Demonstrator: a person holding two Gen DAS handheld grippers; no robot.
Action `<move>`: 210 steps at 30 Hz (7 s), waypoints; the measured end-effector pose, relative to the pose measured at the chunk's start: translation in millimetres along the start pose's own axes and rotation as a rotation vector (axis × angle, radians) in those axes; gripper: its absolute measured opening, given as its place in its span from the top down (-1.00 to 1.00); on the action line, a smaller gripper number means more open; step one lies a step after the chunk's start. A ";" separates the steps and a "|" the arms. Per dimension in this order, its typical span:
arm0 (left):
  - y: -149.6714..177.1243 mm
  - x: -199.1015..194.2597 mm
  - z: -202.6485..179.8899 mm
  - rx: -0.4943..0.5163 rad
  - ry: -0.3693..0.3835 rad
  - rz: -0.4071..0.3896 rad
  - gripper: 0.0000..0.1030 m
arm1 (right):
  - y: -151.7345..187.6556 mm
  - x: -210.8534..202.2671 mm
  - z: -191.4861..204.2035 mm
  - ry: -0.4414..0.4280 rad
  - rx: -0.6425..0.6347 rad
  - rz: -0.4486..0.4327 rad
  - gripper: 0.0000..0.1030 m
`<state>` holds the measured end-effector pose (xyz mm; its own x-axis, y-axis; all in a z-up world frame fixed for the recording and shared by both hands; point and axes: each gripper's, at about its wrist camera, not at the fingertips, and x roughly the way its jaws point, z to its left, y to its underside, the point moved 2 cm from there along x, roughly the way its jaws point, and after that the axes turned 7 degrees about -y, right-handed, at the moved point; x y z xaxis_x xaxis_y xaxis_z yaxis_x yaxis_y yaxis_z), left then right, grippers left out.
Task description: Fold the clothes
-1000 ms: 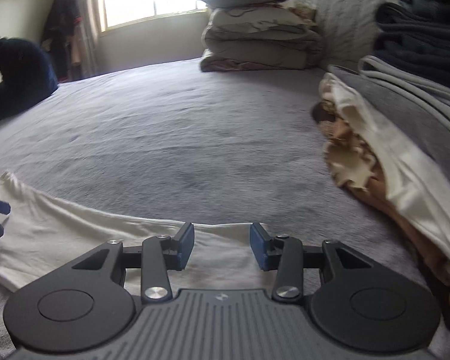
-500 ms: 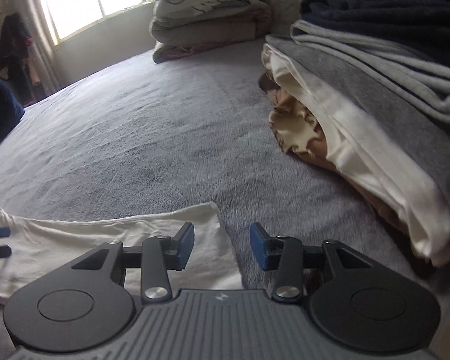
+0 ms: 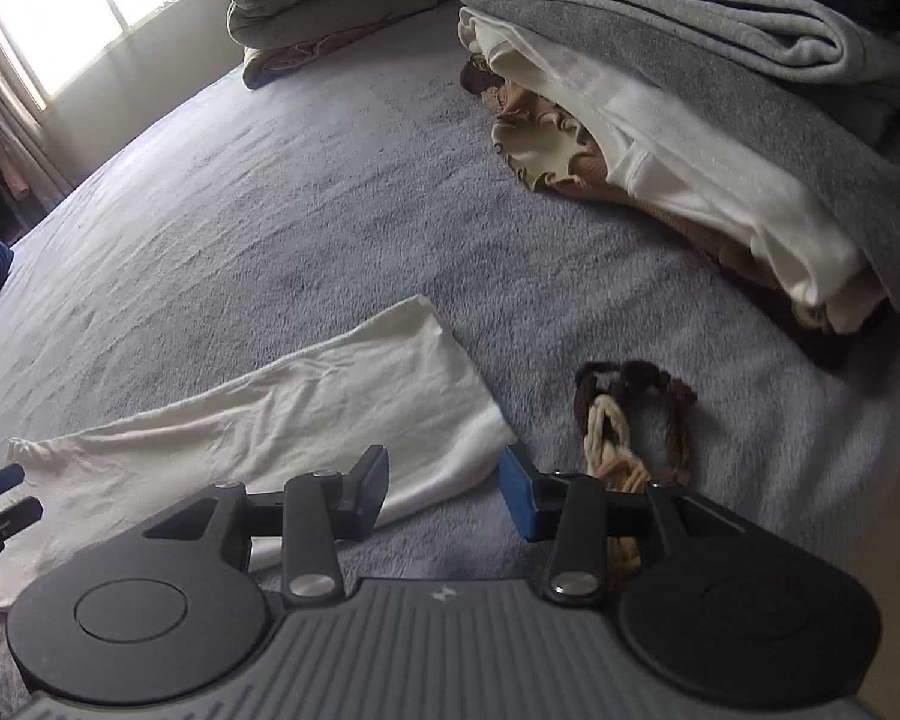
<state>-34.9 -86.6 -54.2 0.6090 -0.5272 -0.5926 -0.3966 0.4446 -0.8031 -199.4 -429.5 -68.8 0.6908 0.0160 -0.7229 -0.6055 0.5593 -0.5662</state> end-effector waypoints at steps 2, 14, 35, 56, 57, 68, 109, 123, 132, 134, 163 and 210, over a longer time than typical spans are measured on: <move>0.0 -4.8 1.0 0.005 -0.020 -0.004 -0.34 | 3.6 1.4 -0.2 -0.003 0.021 0.004 0.15; 7.9 -29.5 16.7 -0.024 -0.096 -0.016 -0.36 | 16.1 18.6 -1.5 0.037 0.082 -0.116 0.15; 17.6 -16.4 37.1 -0.340 0.088 0.109 -0.32 | 20.7 21.4 71.8 -0.004 -0.223 -0.329 0.88; 43.0 28.0 41.9 -0.943 0.414 0.266 0.03 | 82.0 50.5 211.8 -0.371 -0.638 -0.112 0.88; 43.7 29.1 42.1 -0.955 0.419 0.268 0.03 | 85.7 49.5 216.0 -0.385 -0.654 -0.105 0.88; 46.3 31.1 46.2 -1.028 0.357 0.238 0.92 | 100.0 38.1 232.1 -0.483 -0.678 -0.076 0.88; 72.2 -22.6 186.0 -0.932 -0.031 0.181 0.95 | 172.0 100.2 381.9 -0.480 -0.853 -0.118 0.42; 57.1 -17.4 194.2 -0.982 0.012 0.201 0.95 | 112.7 143.6 317.6 -0.779 -0.056 0.143 0.86; 64.8 -45.8 224.2 -1.010 -0.063 0.171 0.95 | 128.2 143.7 351.9 -0.884 0.065 0.230 0.86; 70.7 -54.2 236.0 -1.031 -0.084 0.161 0.95 | 131.7 142.8 366.5 -0.906 0.063 0.248 0.86; 115.3 -122.8 312.2 -1.091 -0.310 0.133 0.95 | 168.6 171.1 455.4 -1.075 0.134 0.484 0.85; 137.9 -164.3 275.4 -0.691 -0.620 0.368 0.52 | 56.2 134.9 263.8 -0.515 -0.333 0.084 0.21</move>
<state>-0.5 260.7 -50.5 0.5406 0.1172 -0.8331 -0.8252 -0.1187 -0.5522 -35.9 -177.2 -93.6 0.6874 0.4930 -0.5333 -0.6994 0.2516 -0.6690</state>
